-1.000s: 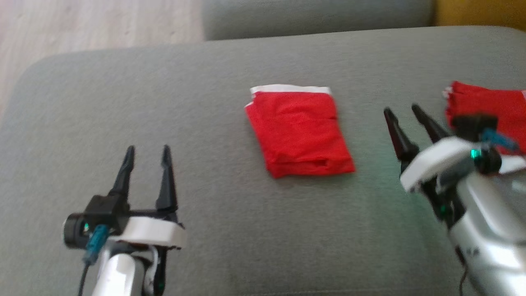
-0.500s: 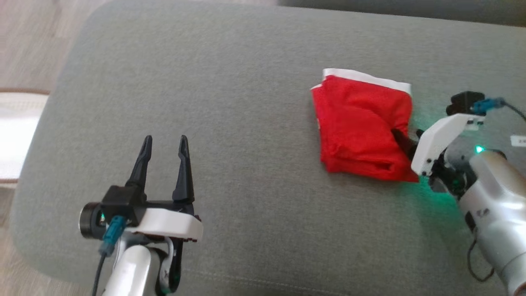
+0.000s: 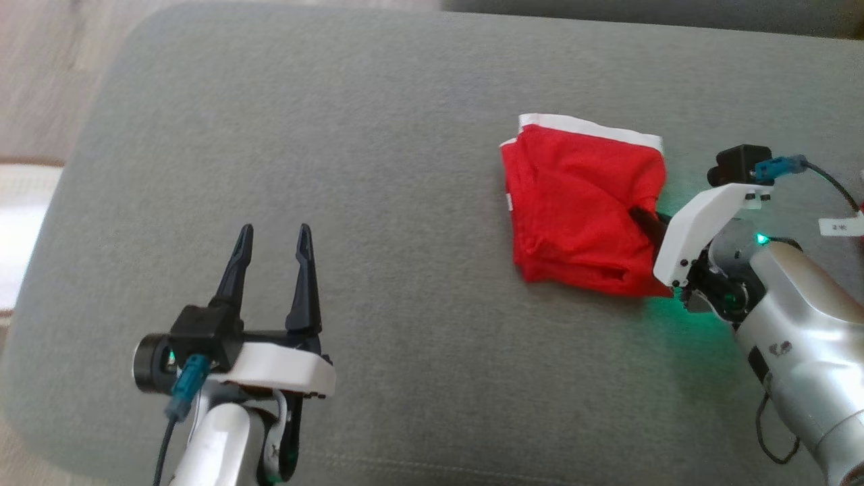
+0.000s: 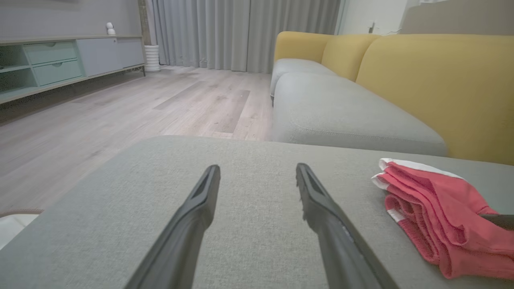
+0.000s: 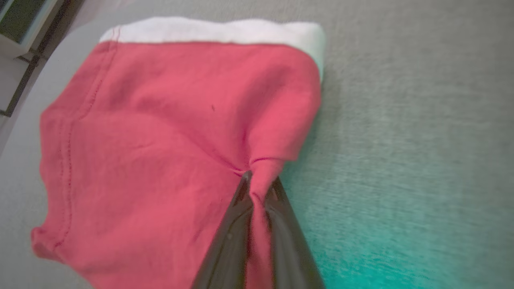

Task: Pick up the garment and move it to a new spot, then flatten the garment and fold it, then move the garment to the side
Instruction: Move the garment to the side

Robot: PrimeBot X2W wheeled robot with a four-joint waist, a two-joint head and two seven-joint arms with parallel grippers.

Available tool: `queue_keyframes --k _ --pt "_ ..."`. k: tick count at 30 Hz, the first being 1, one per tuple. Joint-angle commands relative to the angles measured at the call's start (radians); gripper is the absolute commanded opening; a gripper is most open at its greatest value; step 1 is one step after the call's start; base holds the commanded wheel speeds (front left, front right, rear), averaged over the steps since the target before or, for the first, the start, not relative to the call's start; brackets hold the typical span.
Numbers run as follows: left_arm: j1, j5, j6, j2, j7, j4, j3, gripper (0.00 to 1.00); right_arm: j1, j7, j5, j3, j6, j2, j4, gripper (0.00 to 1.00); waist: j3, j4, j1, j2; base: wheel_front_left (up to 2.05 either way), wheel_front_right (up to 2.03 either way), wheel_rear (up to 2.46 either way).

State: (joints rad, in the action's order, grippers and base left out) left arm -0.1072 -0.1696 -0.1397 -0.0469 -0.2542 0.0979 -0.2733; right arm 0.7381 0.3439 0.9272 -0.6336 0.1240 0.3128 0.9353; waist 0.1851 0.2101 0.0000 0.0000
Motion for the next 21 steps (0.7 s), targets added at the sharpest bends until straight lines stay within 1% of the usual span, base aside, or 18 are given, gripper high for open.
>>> queue_keyframes --k 1,4,7,11,13,17,21 --pt "-0.033 0.009 0.006 -0.003 -0.008 -0.027 0.044 1.00 0.007 -0.062 0.010 -0.021 0.007 0.004 -0.027 0.00 -0.027 -0.044 0.0000 0.0000 0.00 0.00 0.00" --pt "-0.028 0.013 0.012 -0.003 -0.008 -0.023 0.052 1.00 0.016 -0.095 0.018 -0.039 0.007 0.009 -0.038 0.00 -0.044 -0.076 0.0000 0.0000 0.00 0.00 0.00" --pt "-0.020 0.018 0.027 -0.003 -0.008 -0.015 0.063 1.00 0.029 -0.112 0.032 -0.071 0.007 0.020 -0.053 0.00 -0.071 -0.139 0.0000 0.0000 0.00 0.00 0.00" --pt "-0.020 0.024 0.061 -0.003 -0.008 -0.003 0.056 1.00 0.050 -0.106 0.056 -0.118 0.007 0.041 -0.076 0.00 -0.093 -0.229 0.0000 0.0000 0.00 0.00 0.00" --pt "-0.022 0.024 0.071 -0.003 -0.008 0.004 0.050 1.00 0.063 -0.100 0.069 -0.142 0.007 0.050 -0.092 0.00 -0.097 -0.273 0.0000 0.0000 0.00 0.00 0.00" --pt "-0.035 0.025 0.085 -0.003 -0.008 0.018 0.033 1.00 0.092 -0.097 0.092 -0.184 0.007 0.074 -0.124 0.00 -0.088 -0.347 0.0000 0.0000 0.00 0.00 0.00" --pt "-0.060 0.033 0.091 -0.003 -0.008 0.035 0.009 1.00 0.140 -0.100 0.095 -0.239 0.007 0.121 -0.152 0.00 -0.049 -0.391 0.0000 0.0000 0.00 0.00 0.00"
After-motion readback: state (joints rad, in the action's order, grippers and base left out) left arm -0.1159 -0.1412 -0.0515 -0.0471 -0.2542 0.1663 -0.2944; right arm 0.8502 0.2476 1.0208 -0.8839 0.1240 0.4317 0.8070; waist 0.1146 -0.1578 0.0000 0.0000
